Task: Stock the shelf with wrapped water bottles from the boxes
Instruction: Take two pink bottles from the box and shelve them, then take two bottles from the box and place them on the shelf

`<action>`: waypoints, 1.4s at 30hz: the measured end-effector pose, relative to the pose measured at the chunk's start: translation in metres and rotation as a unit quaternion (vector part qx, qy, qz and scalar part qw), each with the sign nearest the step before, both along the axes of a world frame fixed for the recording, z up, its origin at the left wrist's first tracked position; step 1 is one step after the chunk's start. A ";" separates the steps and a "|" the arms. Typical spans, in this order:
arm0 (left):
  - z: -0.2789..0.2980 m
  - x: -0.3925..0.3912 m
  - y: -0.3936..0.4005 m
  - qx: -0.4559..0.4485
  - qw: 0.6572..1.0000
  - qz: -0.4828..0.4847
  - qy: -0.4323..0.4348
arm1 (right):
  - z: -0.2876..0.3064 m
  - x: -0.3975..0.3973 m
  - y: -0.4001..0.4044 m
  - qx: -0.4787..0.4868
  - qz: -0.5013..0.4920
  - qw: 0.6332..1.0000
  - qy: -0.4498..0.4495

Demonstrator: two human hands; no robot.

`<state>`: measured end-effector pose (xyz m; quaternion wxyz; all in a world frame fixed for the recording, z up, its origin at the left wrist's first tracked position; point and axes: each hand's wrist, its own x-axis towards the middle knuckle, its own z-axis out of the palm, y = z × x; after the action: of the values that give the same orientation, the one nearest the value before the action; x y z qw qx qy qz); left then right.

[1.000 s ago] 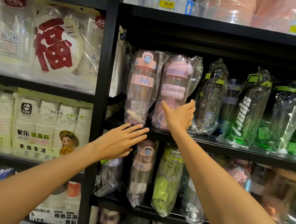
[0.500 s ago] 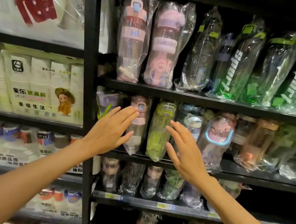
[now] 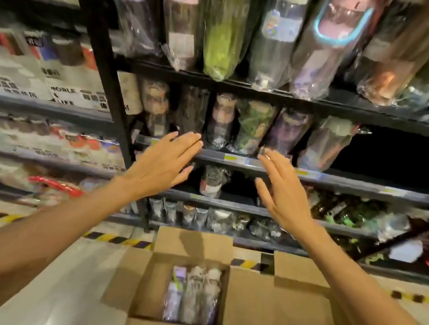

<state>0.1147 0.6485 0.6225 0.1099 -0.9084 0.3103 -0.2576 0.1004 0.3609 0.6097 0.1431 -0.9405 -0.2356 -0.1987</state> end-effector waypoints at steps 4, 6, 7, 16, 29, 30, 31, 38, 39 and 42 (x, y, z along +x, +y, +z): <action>-0.084 -0.018 -0.022 0.002 0.998 0.013 0.067 | -0.083 -0.025 -0.030 0.032 -0.046 0.995 0.085; -0.129 -0.023 -0.026 -0.003 0.994 0.026 0.105 | -0.130 -0.035 -0.035 0.059 -0.073 0.985 0.142; -0.153 -0.024 -0.026 -0.012 0.992 0.033 0.117 | -0.155 -0.040 -0.035 0.073 -0.087 0.979 0.168; -0.421 -0.039 0.004 -0.085 0.971 0.070 0.214 | -0.413 -0.052 0.010 0.090 -0.136 0.920 0.355; -0.758 -0.080 -0.005 -0.292 0.660 0.440 0.534 | -0.740 -0.061 0.096 0.101 -0.294 0.749 0.586; -0.771 -0.079 -0.012 -0.319 0.613 0.466 0.552 | -0.751 -0.061 0.102 0.057 -0.297 0.752 0.586; -0.782 -0.079 -0.018 -0.342 0.574 0.474 0.574 | -0.759 -0.061 0.107 0.003 -0.296 0.761 0.578; -0.875 -0.097 -0.036 -0.472 0.540 0.428 0.550 | -0.799 -0.062 0.127 -0.101 -0.380 0.746 0.537; -0.876 -0.099 -0.033 -0.457 0.536 0.437 0.559 | -0.804 -0.066 0.130 -0.132 -0.393 0.762 0.498; -0.833 -0.092 -0.025 -0.418 0.560 0.463 0.545 | -0.798 -0.071 0.139 -0.160 -0.398 0.799 0.422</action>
<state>0.0227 0.6239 -0.2109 -0.3682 -0.8388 -0.2952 0.2716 0.0291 0.4997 -0.1884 -0.0159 -0.9517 0.2149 0.2186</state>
